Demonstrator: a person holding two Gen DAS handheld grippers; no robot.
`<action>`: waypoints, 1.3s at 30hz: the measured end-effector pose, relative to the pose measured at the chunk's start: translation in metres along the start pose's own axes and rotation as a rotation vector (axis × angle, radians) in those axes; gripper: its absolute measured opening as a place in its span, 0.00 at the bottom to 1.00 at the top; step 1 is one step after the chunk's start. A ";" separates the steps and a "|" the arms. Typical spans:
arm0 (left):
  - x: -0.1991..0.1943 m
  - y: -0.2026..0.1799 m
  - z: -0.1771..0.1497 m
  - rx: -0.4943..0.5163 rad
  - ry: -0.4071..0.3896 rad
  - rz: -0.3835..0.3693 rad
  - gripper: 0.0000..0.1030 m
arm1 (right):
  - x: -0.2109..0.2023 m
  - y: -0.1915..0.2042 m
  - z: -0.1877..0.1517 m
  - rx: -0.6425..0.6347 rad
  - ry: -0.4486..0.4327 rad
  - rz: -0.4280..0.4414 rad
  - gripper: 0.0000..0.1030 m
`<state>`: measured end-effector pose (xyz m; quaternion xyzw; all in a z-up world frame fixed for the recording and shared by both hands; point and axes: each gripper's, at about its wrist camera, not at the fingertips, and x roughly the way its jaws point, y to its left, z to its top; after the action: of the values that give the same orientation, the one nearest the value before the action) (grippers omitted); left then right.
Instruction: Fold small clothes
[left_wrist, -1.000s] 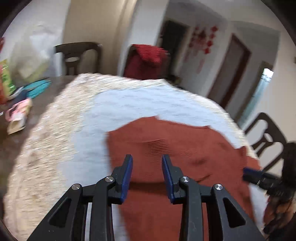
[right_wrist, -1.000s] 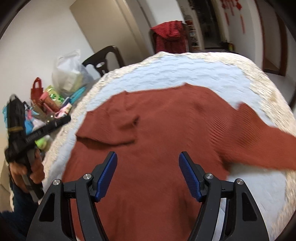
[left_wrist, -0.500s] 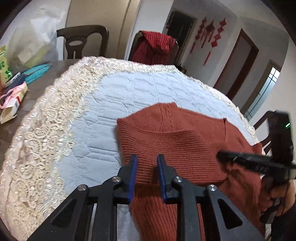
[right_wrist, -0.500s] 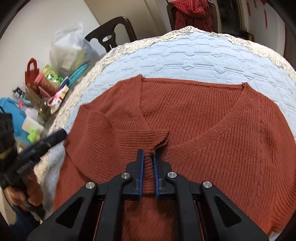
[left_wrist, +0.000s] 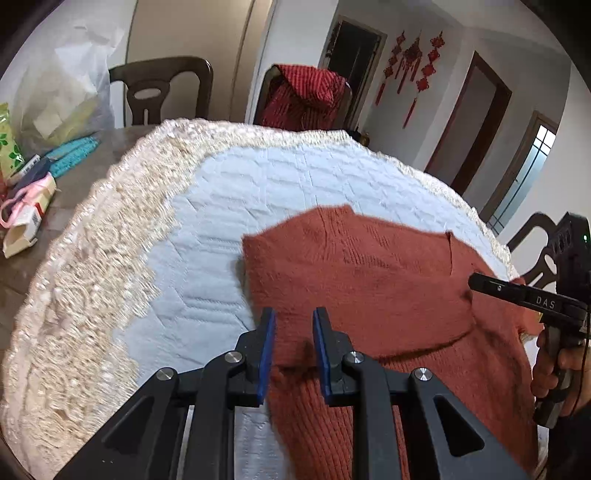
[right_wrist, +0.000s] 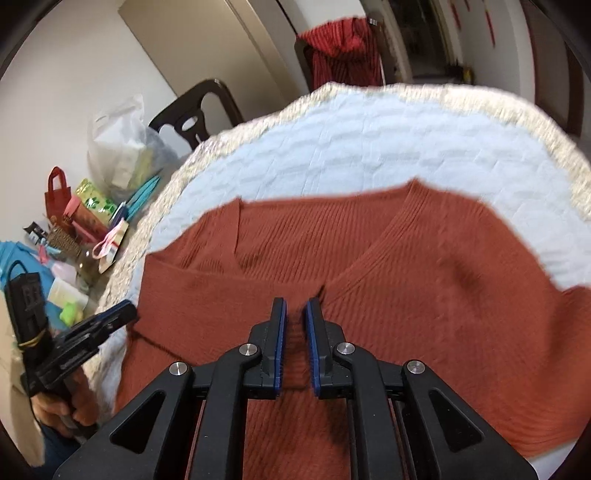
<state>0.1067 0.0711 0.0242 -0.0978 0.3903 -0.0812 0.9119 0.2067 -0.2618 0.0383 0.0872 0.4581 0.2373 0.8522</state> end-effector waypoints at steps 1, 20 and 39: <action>-0.001 0.001 0.004 -0.006 -0.009 0.001 0.22 | -0.003 0.001 0.002 -0.002 -0.011 0.001 0.10; 0.023 -0.018 -0.003 0.047 0.068 -0.035 0.22 | 0.007 0.014 -0.014 -0.083 0.059 0.021 0.10; -0.035 -0.043 -0.041 0.056 0.024 -0.006 0.37 | -0.040 0.020 -0.059 -0.112 0.009 -0.007 0.21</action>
<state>0.0495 0.0325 0.0316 -0.0727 0.3984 -0.0961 0.9093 0.1335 -0.2676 0.0419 0.0366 0.4482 0.2600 0.8545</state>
